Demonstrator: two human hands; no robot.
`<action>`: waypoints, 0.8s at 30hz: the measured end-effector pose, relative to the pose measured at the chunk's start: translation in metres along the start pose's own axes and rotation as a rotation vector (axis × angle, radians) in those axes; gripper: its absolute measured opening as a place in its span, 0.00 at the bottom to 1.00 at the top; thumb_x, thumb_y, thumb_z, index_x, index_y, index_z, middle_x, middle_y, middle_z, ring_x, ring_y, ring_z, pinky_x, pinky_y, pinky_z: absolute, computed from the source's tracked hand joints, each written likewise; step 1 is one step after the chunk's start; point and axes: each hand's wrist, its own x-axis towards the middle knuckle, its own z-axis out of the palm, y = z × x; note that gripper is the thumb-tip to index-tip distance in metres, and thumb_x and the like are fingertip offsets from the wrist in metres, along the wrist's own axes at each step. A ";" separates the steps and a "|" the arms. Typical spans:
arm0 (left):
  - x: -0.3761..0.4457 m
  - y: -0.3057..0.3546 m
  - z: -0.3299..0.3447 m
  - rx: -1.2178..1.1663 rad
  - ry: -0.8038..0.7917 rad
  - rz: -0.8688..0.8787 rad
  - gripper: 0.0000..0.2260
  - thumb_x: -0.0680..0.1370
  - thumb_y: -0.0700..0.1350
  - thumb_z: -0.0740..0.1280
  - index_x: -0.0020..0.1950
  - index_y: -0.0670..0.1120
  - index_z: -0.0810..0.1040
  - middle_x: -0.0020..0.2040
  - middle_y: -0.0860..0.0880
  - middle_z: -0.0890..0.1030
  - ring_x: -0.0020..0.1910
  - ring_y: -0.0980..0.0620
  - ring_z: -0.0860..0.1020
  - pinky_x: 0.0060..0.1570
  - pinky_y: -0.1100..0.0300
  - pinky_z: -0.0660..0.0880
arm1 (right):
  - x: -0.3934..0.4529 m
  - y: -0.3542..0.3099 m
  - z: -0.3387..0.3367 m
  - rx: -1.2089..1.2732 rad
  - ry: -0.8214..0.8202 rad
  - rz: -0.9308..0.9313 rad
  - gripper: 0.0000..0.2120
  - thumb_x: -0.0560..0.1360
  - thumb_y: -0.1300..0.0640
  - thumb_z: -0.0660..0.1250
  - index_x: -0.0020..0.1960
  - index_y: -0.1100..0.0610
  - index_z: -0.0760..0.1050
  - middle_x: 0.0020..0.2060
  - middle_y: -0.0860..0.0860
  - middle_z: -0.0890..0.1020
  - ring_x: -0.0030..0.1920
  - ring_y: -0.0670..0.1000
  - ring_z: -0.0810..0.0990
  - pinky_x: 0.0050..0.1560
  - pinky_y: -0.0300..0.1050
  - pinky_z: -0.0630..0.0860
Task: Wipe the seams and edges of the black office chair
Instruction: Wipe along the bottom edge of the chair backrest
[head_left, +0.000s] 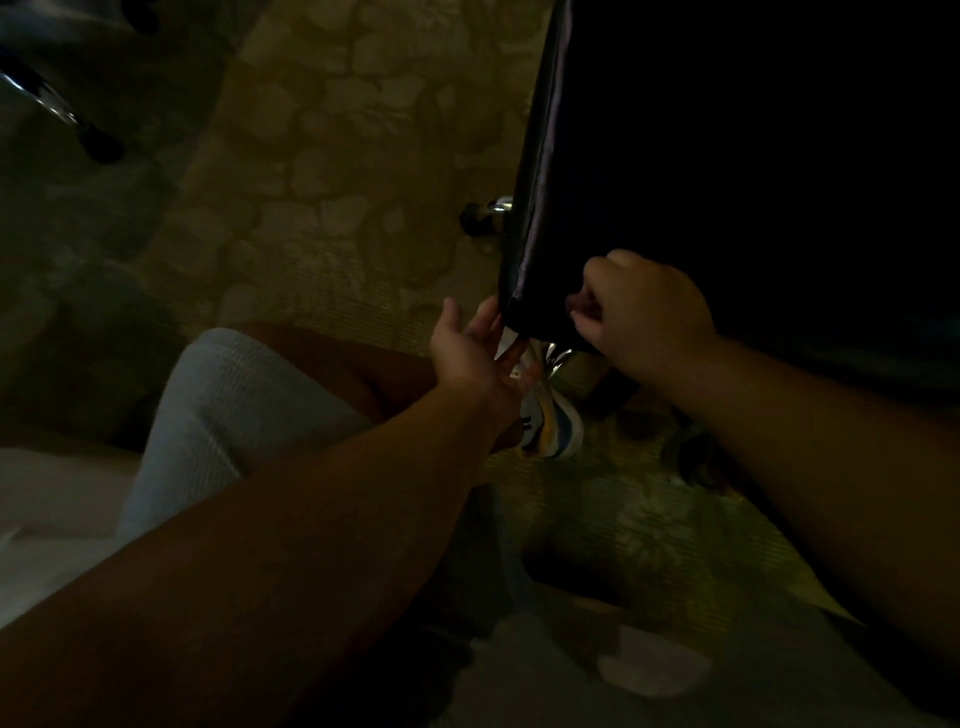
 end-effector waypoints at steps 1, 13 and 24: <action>-0.002 -0.001 0.000 -0.001 -0.005 -0.004 0.28 0.82 0.66 0.51 0.69 0.50 0.77 0.68 0.47 0.78 0.65 0.42 0.75 0.67 0.39 0.69 | -0.003 -0.001 0.002 -0.010 -0.036 -0.042 0.10 0.78 0.50 0.67 0.52 0.56 0.73 0.50 0.54 0.76 0.48 0.56 0.77 0.40 0.45 0.66; -0.012 -0.017 0.000 -0.031 0.007 -0.055 0.29 0.82 0.66 0.53 0.66 0.47 0.79 0.65 0.45 0.79 0.60 0.39 0.79 0.67 0.40 0.72 | -0.015 0.007 0.002 -0.021 -0.094 -0.148 0.10 0.76 0.50 0.69 0.50 0.56 0.75 0.46 0.52 0.74 0.46 0.54 0.76 0.38 0.44 0.64; -0.012 -0.022 0.000 -0.017 0.012 -0.092 0.29 0.81 0.67 0.53 0.62 0.46 0.81 0.66 0.44 0.79 0.64 0.38 0.77 0.70 0.39 0.68 | -0.016 0.001 0.000 0.069 0.032 0.022 0.09 0.76 0.50 0.68 0.50 0.55 0.73 0.47 0.53 0.75 0.46 0.53 0.75 0.39 0.45 0.68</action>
